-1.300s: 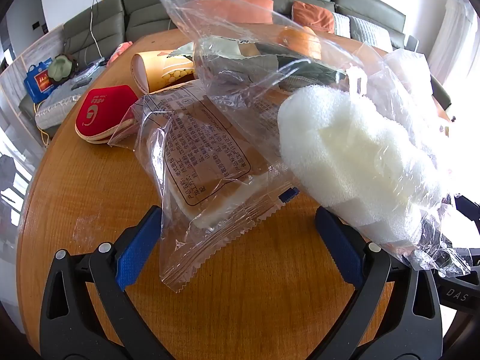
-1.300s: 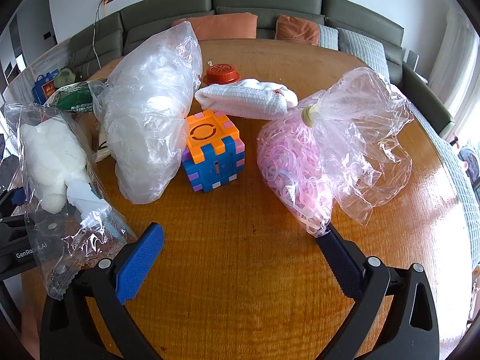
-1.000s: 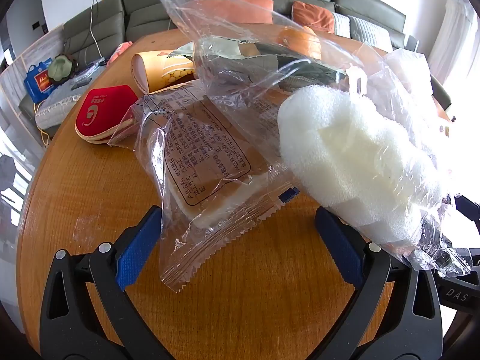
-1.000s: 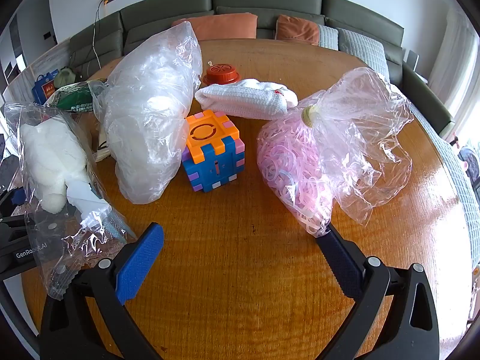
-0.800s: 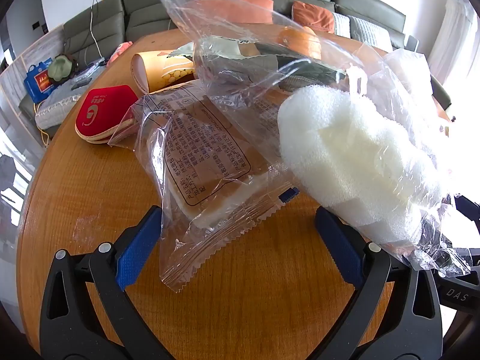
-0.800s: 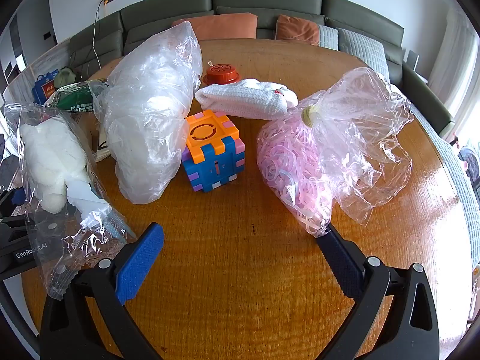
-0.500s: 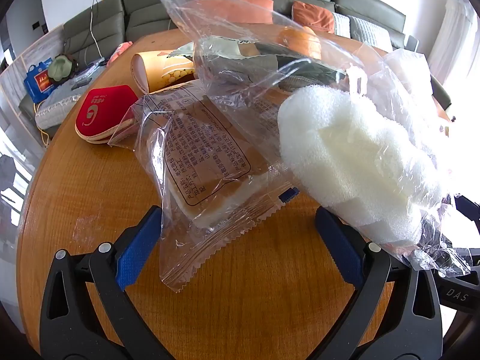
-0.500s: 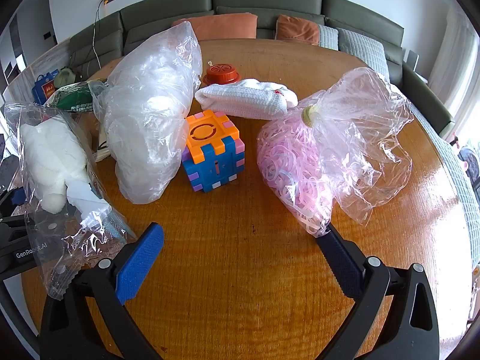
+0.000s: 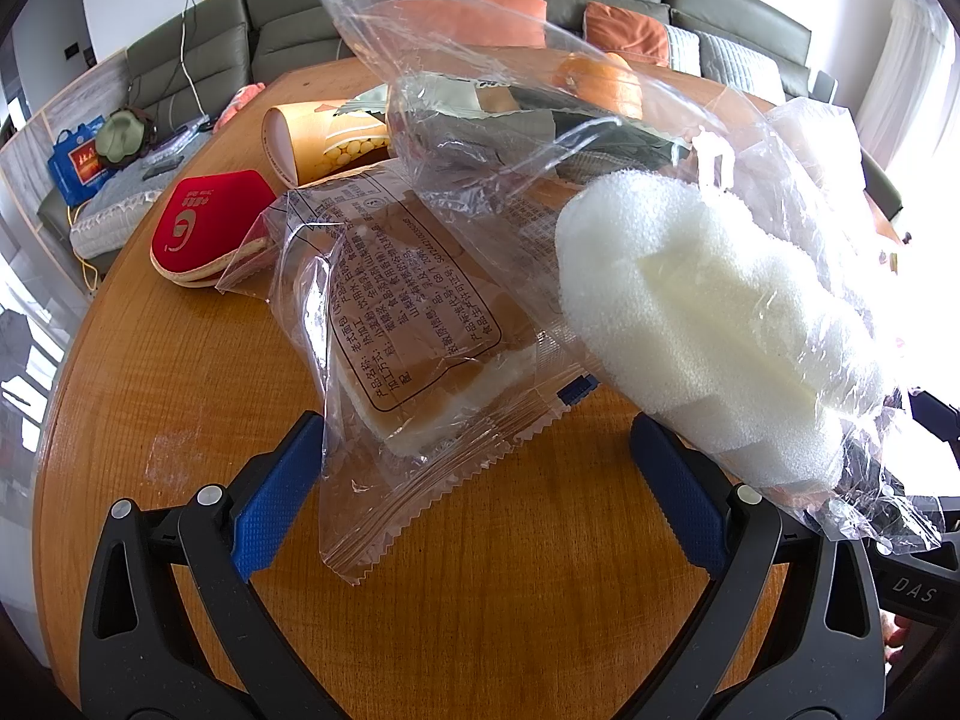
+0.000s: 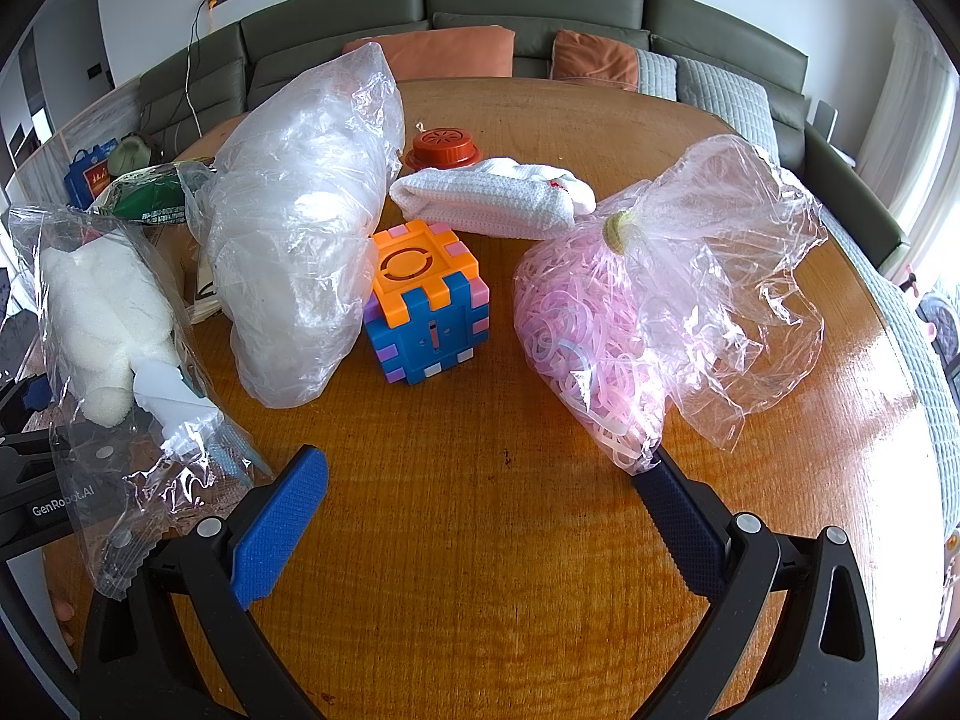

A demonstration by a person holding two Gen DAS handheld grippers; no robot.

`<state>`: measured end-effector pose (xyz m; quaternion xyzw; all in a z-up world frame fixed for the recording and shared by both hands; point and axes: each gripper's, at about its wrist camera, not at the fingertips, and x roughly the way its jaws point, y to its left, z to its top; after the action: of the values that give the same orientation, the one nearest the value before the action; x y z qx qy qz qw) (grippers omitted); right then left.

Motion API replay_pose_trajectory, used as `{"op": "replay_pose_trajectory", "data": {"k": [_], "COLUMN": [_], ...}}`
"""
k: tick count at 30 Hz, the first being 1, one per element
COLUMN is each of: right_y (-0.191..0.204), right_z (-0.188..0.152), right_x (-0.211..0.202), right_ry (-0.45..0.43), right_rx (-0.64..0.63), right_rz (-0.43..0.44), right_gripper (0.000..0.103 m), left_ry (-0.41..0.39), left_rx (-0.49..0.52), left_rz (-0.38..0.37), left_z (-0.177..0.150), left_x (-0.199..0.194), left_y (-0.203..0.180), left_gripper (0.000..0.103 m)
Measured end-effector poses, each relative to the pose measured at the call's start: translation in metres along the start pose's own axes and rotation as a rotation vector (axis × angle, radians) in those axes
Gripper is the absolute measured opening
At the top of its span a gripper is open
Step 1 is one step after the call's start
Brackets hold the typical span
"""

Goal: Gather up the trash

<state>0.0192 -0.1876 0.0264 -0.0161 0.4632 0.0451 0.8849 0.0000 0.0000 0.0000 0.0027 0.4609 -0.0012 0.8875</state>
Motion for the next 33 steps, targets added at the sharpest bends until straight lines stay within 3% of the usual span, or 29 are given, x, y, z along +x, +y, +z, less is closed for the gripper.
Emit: {"op": "replay_pose_trajectory", "data": {"k": [33], "right_y": [-0.0007], "right_z": [0.0017], "right_x": [0.0034], "right_ry": [0.000], "right_rx": [0.002], "right_rz": [-0.001], "right_gripper": [0.101], "left_ry": [0.000], "left_rx": [0.000], "left_rz": [0.000], "left_z": [0.0000], "left_x": [0.0000], "left_y": [0.0000], "left_gripper": [0.097]}}
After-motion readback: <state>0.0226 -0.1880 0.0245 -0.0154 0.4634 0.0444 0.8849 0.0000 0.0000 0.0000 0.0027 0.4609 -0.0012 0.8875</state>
